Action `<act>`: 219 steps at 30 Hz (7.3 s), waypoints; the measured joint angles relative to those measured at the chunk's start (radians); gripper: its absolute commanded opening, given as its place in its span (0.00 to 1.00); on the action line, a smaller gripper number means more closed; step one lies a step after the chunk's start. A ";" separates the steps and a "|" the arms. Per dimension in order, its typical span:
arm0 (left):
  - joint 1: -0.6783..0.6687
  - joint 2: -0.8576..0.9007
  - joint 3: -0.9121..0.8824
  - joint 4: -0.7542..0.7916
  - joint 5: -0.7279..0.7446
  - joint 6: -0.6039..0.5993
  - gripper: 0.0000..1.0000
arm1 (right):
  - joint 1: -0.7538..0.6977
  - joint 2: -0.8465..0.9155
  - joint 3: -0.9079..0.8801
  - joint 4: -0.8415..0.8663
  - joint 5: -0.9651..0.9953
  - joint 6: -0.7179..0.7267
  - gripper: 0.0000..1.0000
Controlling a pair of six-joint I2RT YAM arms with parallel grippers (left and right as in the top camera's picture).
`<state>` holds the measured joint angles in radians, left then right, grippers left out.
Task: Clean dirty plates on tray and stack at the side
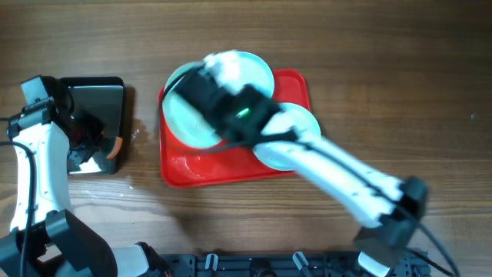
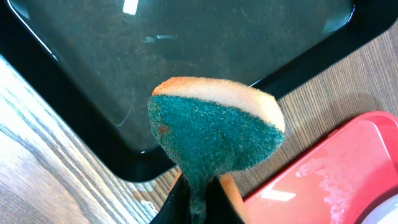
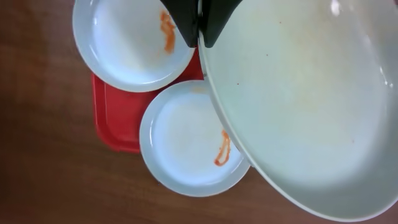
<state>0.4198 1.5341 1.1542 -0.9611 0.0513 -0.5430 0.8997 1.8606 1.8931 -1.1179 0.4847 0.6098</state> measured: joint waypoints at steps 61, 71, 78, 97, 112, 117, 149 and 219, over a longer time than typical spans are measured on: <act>0.000 0.000 0.000 0.011 0.045 0.004 0.04 | -0.515 0.025 -0.384 0.574 -0.742 -0.204 0.50; 0.000 0.000 0.000 0.018 0.045 0.018 0.04 | -0.513 0.188 -0.308 0.497 -0.616 -0.098 0.52; 0.000 0.000 0.000 0.019 0.051 0.019 0.04 | -0.520 0.234 -0.235 0.461 -0.581 -0.106 0.49; 0.000 0.000 0.000 0.014 0.052 0.019 0.04 | -0.520 0.352 -0.228 0.532 -0.547 -0.118 0.08; 0.000 0.000 0.000 0.014 0.068 0.026 0.04 | -0.478 0.352 -0.228 0.536 -0.654 -0.116 0.04; 0.000 0.000 0.000 0.015 0.087 0.026 0.04 | -0.452 0.352 -0.228 0.536 -0.718 -0.116 0.04; -0.323 -0.122 -0.052 0.004 0.314 0.202 0.04 | -0.273 0.352 -0.221 0.172 -0.760 -0.053 0.04; -0.549 0.144 -0.072 0.150 -0.091 0.134 0.04 | -0.205 0.352 -0.206 0.121 -0.658 0.026 0.04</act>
<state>-0.1287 1.6783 1.0821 -0.8116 -0.0399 -0.4091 0.6949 2.2124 1.6867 -0.9966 -0.1738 0.6357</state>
